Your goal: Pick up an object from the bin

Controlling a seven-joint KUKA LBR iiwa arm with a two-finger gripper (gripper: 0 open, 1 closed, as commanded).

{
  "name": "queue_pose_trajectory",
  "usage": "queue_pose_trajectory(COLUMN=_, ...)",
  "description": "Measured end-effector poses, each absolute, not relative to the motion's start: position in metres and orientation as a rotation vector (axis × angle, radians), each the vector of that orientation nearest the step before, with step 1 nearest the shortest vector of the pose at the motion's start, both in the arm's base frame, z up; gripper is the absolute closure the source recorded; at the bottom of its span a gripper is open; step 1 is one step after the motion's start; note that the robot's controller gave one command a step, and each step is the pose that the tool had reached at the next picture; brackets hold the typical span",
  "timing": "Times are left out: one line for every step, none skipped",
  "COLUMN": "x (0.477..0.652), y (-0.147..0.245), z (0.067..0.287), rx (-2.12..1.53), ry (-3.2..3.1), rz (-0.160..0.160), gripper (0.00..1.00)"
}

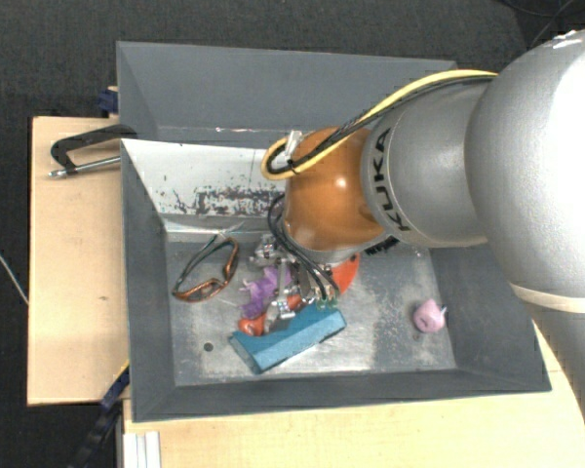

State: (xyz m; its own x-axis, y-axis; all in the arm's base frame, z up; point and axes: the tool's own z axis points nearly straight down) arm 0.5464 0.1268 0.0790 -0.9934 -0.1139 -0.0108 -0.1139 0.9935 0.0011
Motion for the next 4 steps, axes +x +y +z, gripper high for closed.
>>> queue_pose_trajectory(x=0.5443, y=0.1198, z=0.0796, rx=-0.346, ry=3.108, rz=0.022, gripper=0.00)
queue_pose_trajectory(x=0.5487, y=0.1279, z=0.0819, rx=-0.180, ry=3.130, rz=0.003, gripper=1.00)
queue_pose_trajectory(x=0.5486, y=0.1278, z=0.0819, rx=-0.179, ry=3.130, rz=0.003, gripper=1.00)
queue_pose_trajectory(x=0.5474, y=0.1277, z=0.0856, rx=-0.179, ry=3.134, rz=0.002, gripper=1.00)
